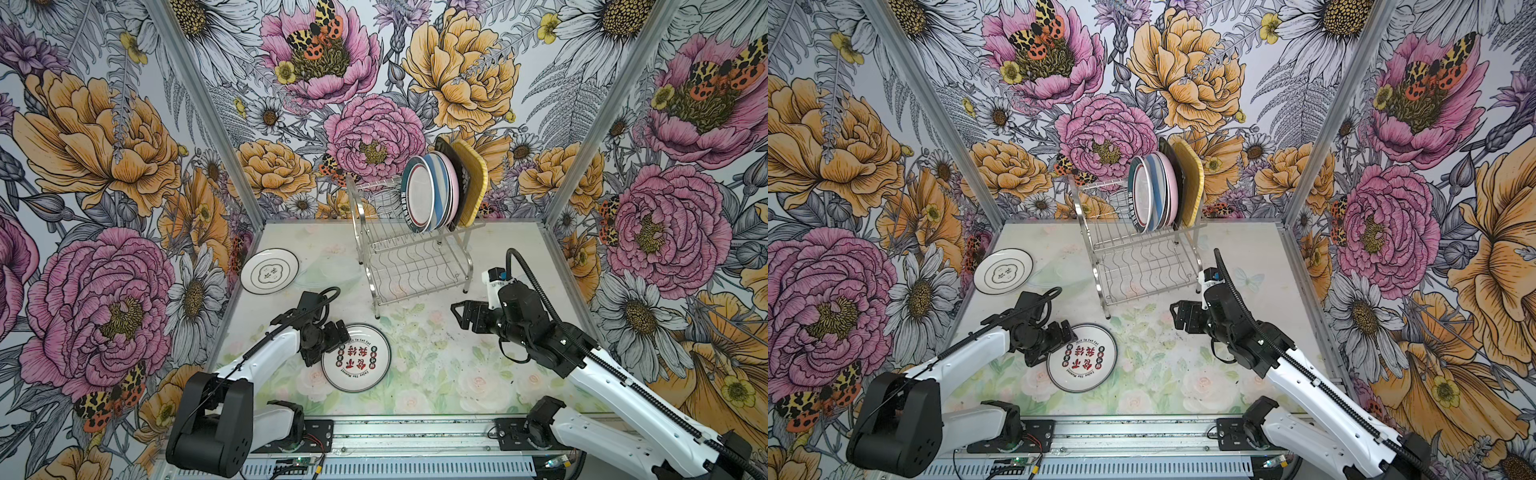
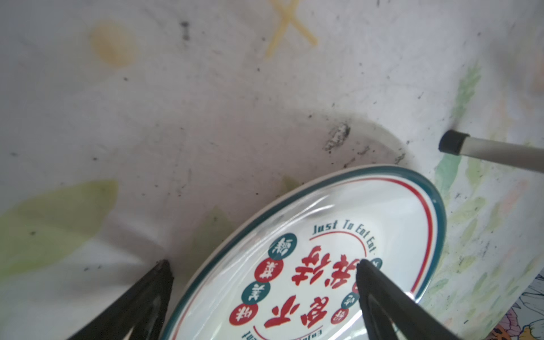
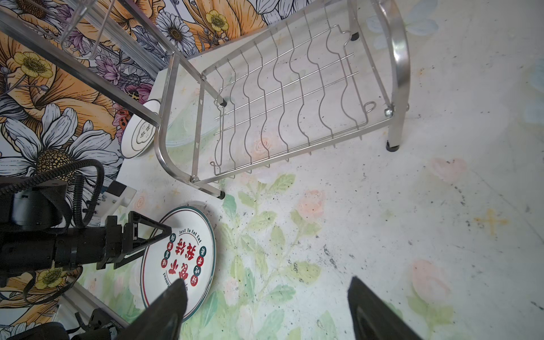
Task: Load plates into a dish rack
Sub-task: Move the plate to the bottom-center of the table.
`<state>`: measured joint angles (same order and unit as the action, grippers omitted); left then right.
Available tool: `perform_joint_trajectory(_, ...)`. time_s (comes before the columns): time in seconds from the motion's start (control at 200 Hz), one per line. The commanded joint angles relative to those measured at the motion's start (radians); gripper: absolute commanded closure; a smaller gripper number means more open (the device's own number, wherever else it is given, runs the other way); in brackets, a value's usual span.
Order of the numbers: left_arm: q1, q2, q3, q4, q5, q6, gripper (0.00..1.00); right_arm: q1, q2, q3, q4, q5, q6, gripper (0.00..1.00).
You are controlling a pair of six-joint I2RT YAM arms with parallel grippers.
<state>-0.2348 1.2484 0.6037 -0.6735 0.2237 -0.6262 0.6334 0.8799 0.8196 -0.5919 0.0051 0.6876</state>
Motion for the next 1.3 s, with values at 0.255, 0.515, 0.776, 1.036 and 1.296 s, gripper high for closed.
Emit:
perform_joint_trajectory(0.255, -0.211, 0.128, 0.117, 0.101, 0.094, 0.057, 0.05, -0.007, 0.014, -0.011, 0.029, -0.01, -0.009, 0.14)
perform_joint_trajectory(0.515, -0.29, 0.147, 0.091, 0.161, 0.135, 0.02, 0.08, -0.006, 0.017, -0.013, 0.028, -0.013, -0.008, 0.14)
perform_joint_trajectory(0.776, -0.262, 0.02, -0.038, 0.209, 0.134, -0.004, 0.15, -0.006, 0.021, -0.02, 0.028, -0.02, -0.007, 0.14)
perform_joint_trajectory(1.036, -0.249, -0.047, -0.162, 0.345, 0.155, -0.087, 0.34, -0.008, 0.021, -0.032, 0.032, -0.04, -0.01, 0.13)
perform_joint_trajectory(1.296, -0.244, -0.082, -0.262, 0.467, 0.187, -0.15, 0.48, -0.017, 0.024, -0.035, 0.032, -0.051, -0.013, 0.14)
